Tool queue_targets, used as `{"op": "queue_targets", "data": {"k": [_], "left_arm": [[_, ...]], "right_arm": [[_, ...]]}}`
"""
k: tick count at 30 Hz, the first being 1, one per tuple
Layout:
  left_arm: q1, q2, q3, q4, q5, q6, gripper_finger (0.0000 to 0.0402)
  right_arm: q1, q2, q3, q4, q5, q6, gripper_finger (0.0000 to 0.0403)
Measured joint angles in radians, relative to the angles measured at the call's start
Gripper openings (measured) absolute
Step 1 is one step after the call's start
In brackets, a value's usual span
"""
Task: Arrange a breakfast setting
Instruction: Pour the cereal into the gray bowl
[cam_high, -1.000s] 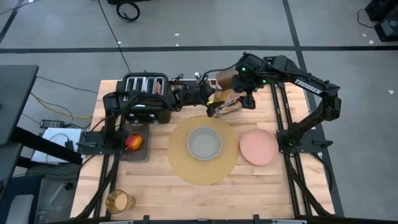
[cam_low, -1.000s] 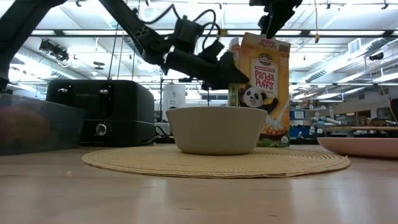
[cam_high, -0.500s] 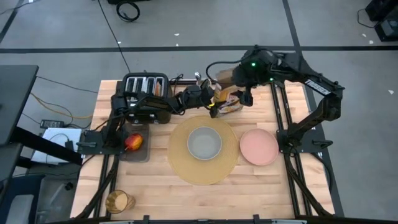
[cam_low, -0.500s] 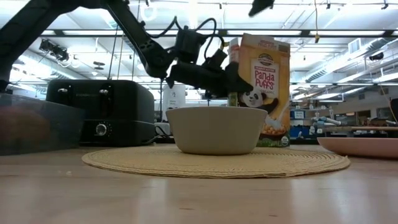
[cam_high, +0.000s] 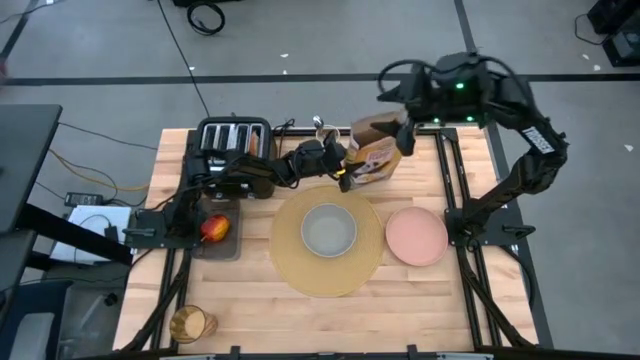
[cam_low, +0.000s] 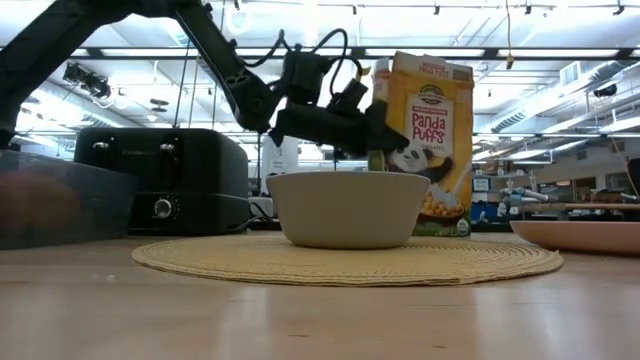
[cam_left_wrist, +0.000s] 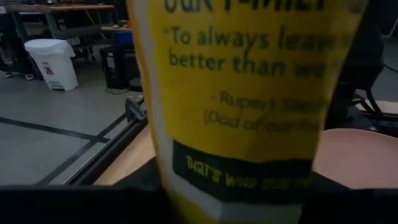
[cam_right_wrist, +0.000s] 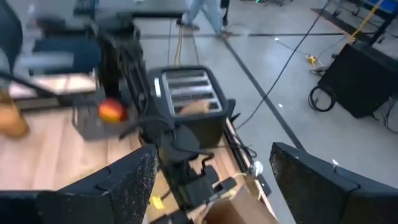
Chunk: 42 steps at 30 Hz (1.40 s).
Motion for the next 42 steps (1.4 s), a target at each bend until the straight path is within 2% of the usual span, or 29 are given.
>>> {"op": "queue_targets", "data": {"k": [5, 9, 13, 17, 24, 30, 36, 40, 42], "left_arm": [[0.012, -0.090, -0.002, -0.085, 0.006, -0.001, 0.0143], [0.028, -0.214, -0.002, -0.198, 0.002, 0.001, 0.0142], [0.043, -0.368, -0.002, -0.288, 0.008, -0.002, 0.0142], [0.059, -0.524, 0.000, -0.378, 0.013, -0.033, 0.0142], [0.051, -0.740, 0.000, -0.427, 0.008, -0.133, 0.0142], [0.001, -0.858, 0.000, -0.403, 0.013, -0.189, 0.0141], [-0.042, -0.926, 0.001, -0.306, -0.004, -0.227, 0.0141], [-0.053, -0.932, 0.002, -0.237, -0.005, -0.236, 0.0141], [-0.053, -0.932, 0.002, -0.217, -0.004, -0.243, 0.0141]], "right_arm": [[0.019, -0.062, 0.001, -0.052, 0.003, 0.112, 0.0307], [0.021, -0.131, -0.065, -0.130, 0.007, 0.180, 0.0296], [0.021, -0.220, -0.193, -0.103, 0.006, 0.185, 0.0287], [0.020, -0.335, -0.383, 0.027, -0.026, 0.173, 0.0283], [0.020, -0.527, -0.821, 0.457, -0.131, 0.207, 0.0287], [0.020, -0.569, -1.197, 0.957, -0.270, 0.325, 0.0319], [0.010, -0.476, -1.459, 1.678, -0.288, 0.397, 0.0368], [-0.009, -0.314, -1.493, 2.118, -0.262, 0.400, 0.0387], [-0.018, -0.224, -1.455, 2.245, -0.272, 0.431, 0.0390]]}}
